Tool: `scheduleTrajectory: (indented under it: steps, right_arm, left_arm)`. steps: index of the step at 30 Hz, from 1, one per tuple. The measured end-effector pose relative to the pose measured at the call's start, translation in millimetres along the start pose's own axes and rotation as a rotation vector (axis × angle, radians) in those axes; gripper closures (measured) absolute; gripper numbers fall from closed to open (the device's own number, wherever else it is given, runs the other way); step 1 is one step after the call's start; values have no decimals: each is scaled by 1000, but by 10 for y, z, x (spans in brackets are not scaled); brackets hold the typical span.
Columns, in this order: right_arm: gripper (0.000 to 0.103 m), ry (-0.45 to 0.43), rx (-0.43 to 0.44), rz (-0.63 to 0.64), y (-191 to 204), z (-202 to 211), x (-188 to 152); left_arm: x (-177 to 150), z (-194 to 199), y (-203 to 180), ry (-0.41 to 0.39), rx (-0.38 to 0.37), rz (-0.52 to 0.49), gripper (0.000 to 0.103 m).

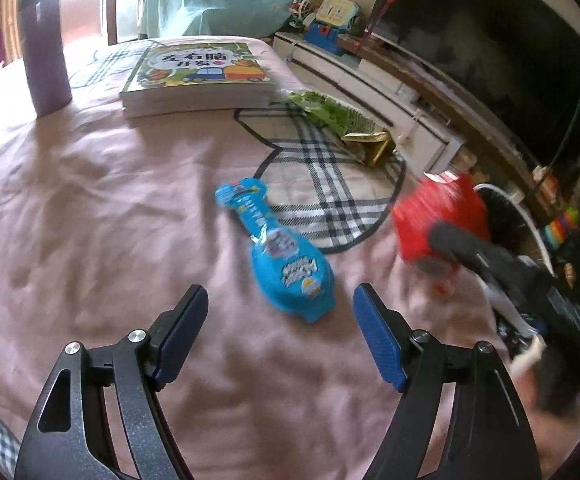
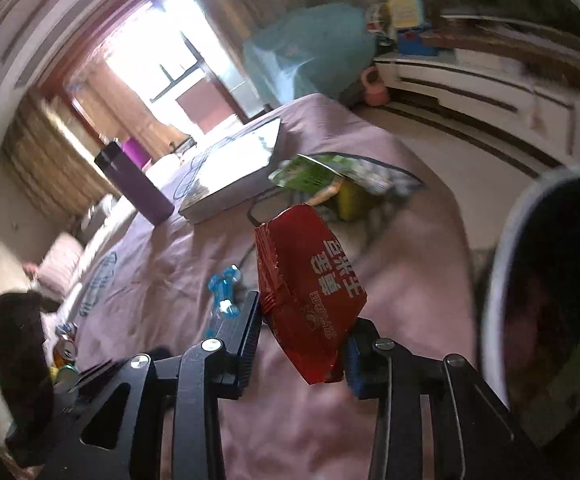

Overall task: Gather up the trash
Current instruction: 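Grasp the blue candy with the left tool while the right tool grasps the red snack bag, then carry the blue candy and red bag over the bin with both tools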

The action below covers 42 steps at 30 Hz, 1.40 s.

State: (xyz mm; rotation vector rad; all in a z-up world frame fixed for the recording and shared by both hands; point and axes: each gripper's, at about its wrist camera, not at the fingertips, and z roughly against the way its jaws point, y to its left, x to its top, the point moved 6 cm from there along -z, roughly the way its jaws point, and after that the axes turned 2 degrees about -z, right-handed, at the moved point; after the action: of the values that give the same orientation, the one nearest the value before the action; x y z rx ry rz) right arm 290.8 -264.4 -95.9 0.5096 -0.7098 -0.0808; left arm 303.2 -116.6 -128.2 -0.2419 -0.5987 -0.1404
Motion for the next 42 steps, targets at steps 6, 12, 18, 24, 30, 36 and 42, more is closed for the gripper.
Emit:
scheduleTrajectory:
  steps: [6,12,18,24,30,36,42]
  right_arm:
    - [66,-10,6,-59,-155,186,-201]
    - [67,-7,23,-65,-152,287,-354]
    - [67,-4,36,-47,-70,371,-502]
    - [67,-13,38,-49,-33,475,-586]
    - [67,-36,33,-53,-29,632,-619]
    - [67,-57,17,-71,-111,772,-642]
    - [68,-72,7,-79,-184,881,-672]
  left_arm:
    - [38,-215,-66,-7,125,-63,60]
    - [-37,-83,-83,-16,28,-84,64]
    - [-295,202,-143,-24,-47,-101,65]
    - [-475,430,-264,-39,-93,-127,66]
    - [-523,567,-449,-58,-114,-168,72]
    - [-544,566,-618,-45,-134,-199,90]
    - [-582,563,-681,-45,-156,-207,90]
